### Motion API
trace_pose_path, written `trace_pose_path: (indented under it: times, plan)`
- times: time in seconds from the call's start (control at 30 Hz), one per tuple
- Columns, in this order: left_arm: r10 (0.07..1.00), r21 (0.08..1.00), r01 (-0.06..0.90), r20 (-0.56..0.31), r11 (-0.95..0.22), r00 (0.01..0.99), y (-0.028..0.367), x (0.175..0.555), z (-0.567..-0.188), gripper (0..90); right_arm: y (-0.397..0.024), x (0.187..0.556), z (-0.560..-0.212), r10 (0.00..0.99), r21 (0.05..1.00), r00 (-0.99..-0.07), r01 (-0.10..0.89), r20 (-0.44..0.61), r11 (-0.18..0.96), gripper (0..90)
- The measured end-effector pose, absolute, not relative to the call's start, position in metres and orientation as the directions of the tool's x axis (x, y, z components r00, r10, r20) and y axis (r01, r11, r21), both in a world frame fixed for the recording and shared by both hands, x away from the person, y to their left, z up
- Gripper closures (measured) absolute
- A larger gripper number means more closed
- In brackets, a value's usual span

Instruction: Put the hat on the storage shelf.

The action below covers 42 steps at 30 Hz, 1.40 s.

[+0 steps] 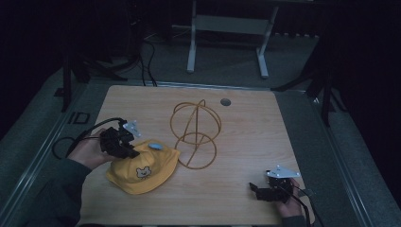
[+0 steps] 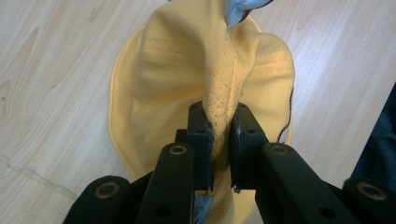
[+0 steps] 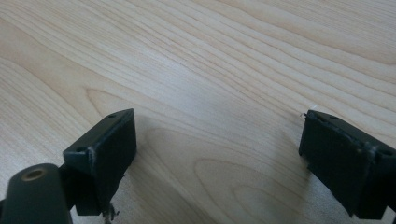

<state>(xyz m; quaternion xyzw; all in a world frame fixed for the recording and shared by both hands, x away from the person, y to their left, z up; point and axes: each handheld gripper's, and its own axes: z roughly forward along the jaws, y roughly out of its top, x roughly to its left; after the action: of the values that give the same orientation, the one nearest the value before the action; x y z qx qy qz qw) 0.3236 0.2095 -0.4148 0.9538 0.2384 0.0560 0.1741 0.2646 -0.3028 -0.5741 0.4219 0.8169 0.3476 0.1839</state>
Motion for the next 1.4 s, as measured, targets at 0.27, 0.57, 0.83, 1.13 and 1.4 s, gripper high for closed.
trace_pose_path:
  times: [0.27, 0.57, 0.83, 1.13, 1.4]
  plan:
    - [0.509, 0.378, 0.459, 0.036, -0.804, 0.860, 0.215, 0.326, -0.411, 80.5, -0.303, 0.265, -0.574, 0.817, 0.723, -0.576, 0.562, -0.007, 0.402, 11.0]
    - [0.541, 0.398, 0.477, 0.060, -0.783, 0.839, 0.219, 0.326, -0.406, 80.6, -0.303, 0.264, -0.574, 0.818, 0.722, -0.576, 0.563, -0.005, 0.401, 11.0]
    - [0.571, 0.428, 0.493, 0.068, -0.757, 0.818, 0.223, 0.328, -0.401, 80.7, -0.303, 0.264, -0.574, 0.818, 0.722, -0.575, 0.565, -0.004, 0.400, 11.0]
    - [0.596, 0.446, 0.505, 0.081, -0.739, 0.799, 0.226, 0.328, -0.395, 80.8, -0.303, 0.264, -0.574, 0.818, 0.722, -0.575, 0.565, -0.004, 0.400, 11.0]
    - [0.599, 0.450, 0.503, 0.094, -0.738, 0.795, 0.228, 0.329, -0.387, 80.8, -0.303, 0.264, -0.574, 0.819, 0.723, -0.574, 0.565, -0.003, 0.399, 11.0]
